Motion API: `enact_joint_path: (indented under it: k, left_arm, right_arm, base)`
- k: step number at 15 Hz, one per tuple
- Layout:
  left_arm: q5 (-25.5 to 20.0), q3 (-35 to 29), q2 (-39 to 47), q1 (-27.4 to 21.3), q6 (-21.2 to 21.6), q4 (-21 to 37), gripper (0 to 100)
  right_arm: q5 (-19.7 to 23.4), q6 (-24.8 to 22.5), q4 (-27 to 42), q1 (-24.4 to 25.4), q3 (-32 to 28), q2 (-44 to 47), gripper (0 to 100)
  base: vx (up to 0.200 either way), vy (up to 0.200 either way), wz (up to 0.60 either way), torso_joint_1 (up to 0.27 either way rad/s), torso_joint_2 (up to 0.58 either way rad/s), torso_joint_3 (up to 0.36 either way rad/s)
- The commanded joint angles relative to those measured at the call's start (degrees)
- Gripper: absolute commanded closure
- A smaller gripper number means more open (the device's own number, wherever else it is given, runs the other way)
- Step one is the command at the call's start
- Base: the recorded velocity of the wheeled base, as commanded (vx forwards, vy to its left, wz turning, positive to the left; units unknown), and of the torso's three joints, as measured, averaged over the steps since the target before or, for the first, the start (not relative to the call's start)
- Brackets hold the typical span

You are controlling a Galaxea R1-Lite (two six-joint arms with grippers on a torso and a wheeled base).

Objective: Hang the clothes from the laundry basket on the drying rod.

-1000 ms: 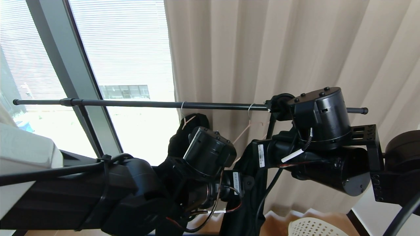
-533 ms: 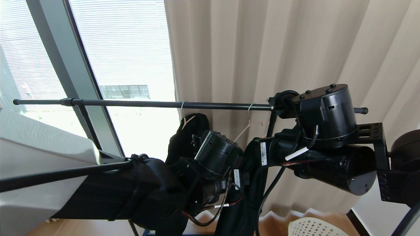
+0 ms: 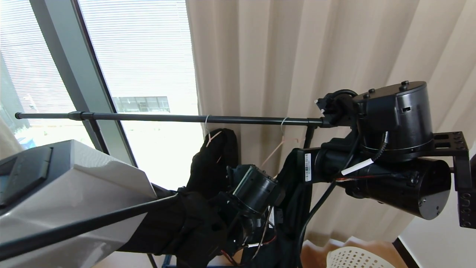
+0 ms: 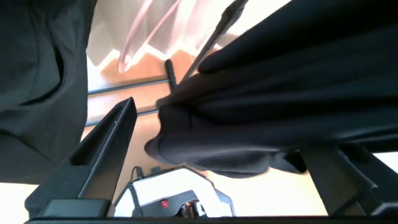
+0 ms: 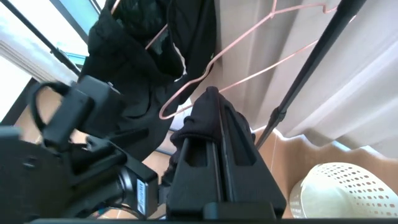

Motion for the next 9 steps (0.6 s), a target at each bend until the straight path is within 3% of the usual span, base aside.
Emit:
enact_joint_path:
  k: [1, 7, 8, 9]
  left_arm:
    - [0.1, 1.2, 0.8, -0.8, 0.1, 0.1, 0]
    - [0.1, 4.5, -1.7, -1.6, 0.7, -0.1, 0]
    - [0.1, 4.9, -3.1, -1.6, 0.7, 0.0, 100]
    - [0.1, 5.4, -3.9, -1.6, 0.7, 0.0, 100]
  right_arm:
    - [-0.1, 0.0, 0.0, -0.3, -0.1, -1.0, 100]
    - [-0.1, -0.3, 0.0, -2.6, -0.2, -1.6, 100]
    - [-0.1, -0.4, 0.1, -3.3, -0.1, -1.4, 100]
    - [-0.1, -0.4, 0.0, -3.6, -0.1, -1.3, 100]
  base:
    - [0.000, 0.000, 0.00, 0.000, 0.00, 0.000]
    - [0.000, 0.000, 0.00, 0.000, 0.00, 0.000]
    - [0.000, 0.000, 0.00, 0.000, 0.00, 0.000]
    - [0.000, 0.000, 0.00, 0.000, 0.00, 0.000]
